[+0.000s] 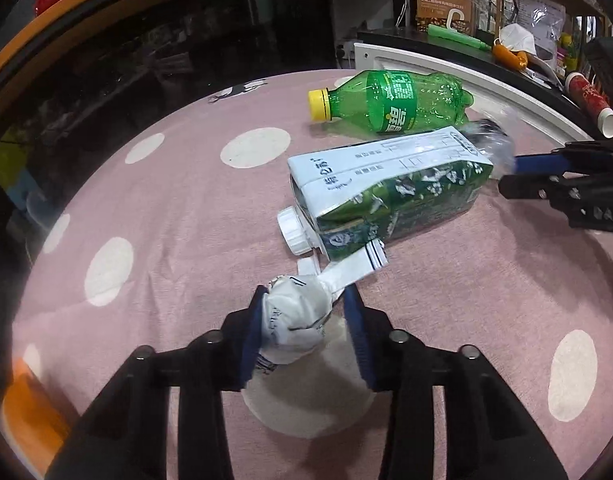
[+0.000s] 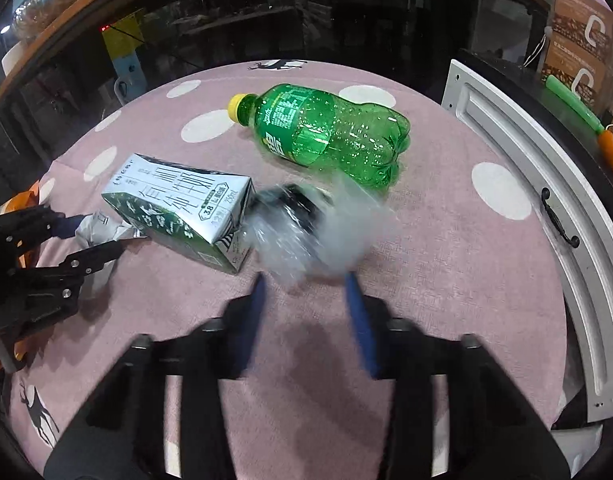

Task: Collect trash
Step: 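Grasp the crumpled white wrapper with the left gripper while the right gripper grasps the clear plastic bag, then carry the clear bag to the bin and open the right gripper while the left gripper carries the wrapper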

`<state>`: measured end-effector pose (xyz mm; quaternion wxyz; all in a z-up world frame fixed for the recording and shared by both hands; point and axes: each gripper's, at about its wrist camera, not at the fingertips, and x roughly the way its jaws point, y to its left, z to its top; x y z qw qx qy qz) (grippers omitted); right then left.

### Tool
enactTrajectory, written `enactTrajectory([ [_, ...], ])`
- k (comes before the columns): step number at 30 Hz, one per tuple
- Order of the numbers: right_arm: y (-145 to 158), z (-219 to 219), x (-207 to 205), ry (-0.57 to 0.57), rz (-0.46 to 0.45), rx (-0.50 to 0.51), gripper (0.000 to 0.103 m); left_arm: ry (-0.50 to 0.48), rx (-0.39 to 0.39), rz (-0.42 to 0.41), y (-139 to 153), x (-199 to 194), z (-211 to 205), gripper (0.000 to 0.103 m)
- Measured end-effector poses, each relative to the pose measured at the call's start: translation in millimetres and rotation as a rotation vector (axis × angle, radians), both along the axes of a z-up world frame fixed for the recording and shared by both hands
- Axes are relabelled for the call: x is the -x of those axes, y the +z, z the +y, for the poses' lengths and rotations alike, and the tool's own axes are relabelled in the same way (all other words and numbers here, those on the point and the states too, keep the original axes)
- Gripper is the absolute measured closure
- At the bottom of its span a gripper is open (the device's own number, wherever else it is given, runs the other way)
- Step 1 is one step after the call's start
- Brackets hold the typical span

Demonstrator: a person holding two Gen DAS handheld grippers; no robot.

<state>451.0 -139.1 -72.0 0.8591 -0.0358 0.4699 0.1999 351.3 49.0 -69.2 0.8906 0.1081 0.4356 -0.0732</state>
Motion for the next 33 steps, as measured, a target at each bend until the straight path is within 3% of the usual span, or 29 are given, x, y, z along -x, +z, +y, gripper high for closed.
enactTrajectory([
  [1,-0.8,-1.3,0.5,-0.001,0.002,-0.009,0.096,0.003,-0.006,-0.004,-0.2,0.6,-1.8,0.070],
  [3,-0.7,-2.5,4.8,-0.007,-0.014,-0.003,0.100,0.006,-0.014,-0.020,0.3,4.5,-3.2,0.072],
  [7,-0.2,-1.9,16.4,0.007,-0.028,0.038,0.101,0.028,0.008,-0.034,3.7,6.7,1.0,0.076],
  [9,2.6,-2.3,19.8,-0.003,-0.049,0.072,0.096,0.036,0.023,-0.049,8.0,8.7,2.6,0.076],
  [10,4.1,-3.6,20.6,-0.002,-0.052,0.077,0.078,0.037,0.027,-0.055,10.0,10.4,2.7,0.076],
  [11,6.3,-6.3,20.6,-0.007,-0.058,0.074,0.043,0.038,0.031,-0.061,11.8,12.0,3.0,0.076],
  [12,8.0,-8.2,19.6,-0.017,-0.070,0.067,0.027,0.042,0.039,-0.067,13.8,13.9,3.5,0.076],
  [13,10.9,-10.3,18.8,-0.031,-0.094,0.058,0.023,0.046,0.047,-0.071,15.3,15.3,4.0,0.076],
  [16,15.4,-8.8,9.5,-0.043,-0.104,0.046,0.031,0.056,0.072,-0.082,19.3,22.1,5.6,0.076],
  [18,16.7,-8.2,-0.7,-0.072,-0.097,0.034,0.031,0.055,0.080,-0.091,21.3,28.5,6.3,0.076],
  [21,13.5,-5.0,-18.1,-0.076,-0.031,-0.065,0.031,0.053,0.092,-0.101,23.2,37.3,6.8,0.076],
  [23,9.2,0.5,-25.1,-0.090,-0.019,-0.058,0.033,0.050,0.099,-0.103,23.6,42.4,6.8,0.076],
  [24,5.9,4.9,-27.4,-0.094,-0.016,-0.033,0.038,0.048,0.104,-0.099,23.4,44.8,6.6,0.076],
  [25,1.9,8.3,-29.7,-0.087,-0.006,-0.020,0.050,0.048,0.107,-0.097,22.9,46.3,6.6,0.076],
  [28,0.2,12.8,-24.8,-0.071,-0.016,-0.031,0.057,0.042,0.104,-0.106,23.6,53.3,4.9,0.076],
  [33,13.8,0.5,6.5,-0.098,-0.062,-0.070,0.058,0.036,0.110,-0.113,26.3,65.1,1.9,0.076],
])
